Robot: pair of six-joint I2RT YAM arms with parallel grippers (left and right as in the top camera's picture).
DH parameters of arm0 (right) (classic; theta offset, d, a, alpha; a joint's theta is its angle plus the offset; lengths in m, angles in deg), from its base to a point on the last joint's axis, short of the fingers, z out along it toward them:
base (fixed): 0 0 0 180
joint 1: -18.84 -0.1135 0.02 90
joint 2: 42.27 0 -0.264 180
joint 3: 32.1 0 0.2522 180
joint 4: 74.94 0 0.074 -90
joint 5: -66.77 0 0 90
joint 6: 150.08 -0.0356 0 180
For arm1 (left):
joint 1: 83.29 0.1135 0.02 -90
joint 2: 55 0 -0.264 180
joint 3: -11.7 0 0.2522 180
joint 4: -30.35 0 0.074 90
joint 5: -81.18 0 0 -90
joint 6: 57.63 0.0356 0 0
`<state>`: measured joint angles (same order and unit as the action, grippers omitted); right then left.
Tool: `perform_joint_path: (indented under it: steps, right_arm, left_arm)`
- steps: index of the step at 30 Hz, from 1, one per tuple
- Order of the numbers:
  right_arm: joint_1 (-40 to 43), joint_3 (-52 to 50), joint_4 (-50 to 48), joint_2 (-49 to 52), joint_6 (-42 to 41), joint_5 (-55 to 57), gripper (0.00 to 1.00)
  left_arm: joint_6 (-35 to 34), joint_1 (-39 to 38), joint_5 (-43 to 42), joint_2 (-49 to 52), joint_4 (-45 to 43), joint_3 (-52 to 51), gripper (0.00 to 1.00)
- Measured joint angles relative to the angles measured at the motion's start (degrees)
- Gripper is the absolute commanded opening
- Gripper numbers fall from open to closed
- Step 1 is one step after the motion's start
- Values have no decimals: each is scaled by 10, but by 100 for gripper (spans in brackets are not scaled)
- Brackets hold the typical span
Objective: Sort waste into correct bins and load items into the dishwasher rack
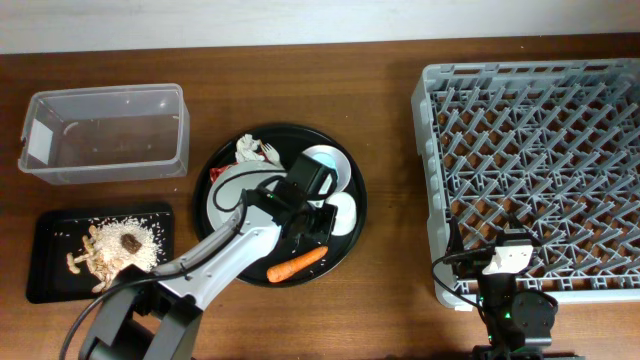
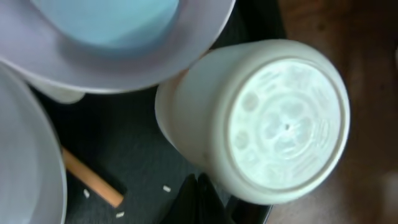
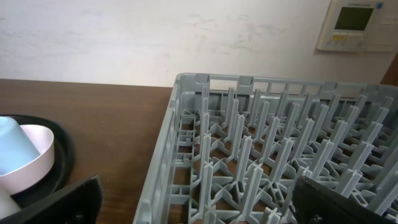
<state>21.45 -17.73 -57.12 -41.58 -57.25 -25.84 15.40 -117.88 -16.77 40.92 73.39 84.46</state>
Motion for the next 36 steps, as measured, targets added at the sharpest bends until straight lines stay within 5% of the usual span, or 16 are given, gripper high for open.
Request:
perform_joint_path:
  steps: [10,18,20,21,36]
  right_arm:
    - [0,0,0,0,0,0,99]
    - [0,0,0,0,0,0,99]
    - [0,0,0,0,0,0,99]
    - [0,0,0,0,0,0,99]
    - [0,0,0,0,0,0,99]
  left_arm:
    - [0,0,52,0,-45,0,2]
    - [-17,0,60,-36,119,1,25]
    - [-38,1,61,-64,148,1,57]
    - [-47,1,62,-77,156,2,62]
    - [-51,1,63,-101,216,-31,56]
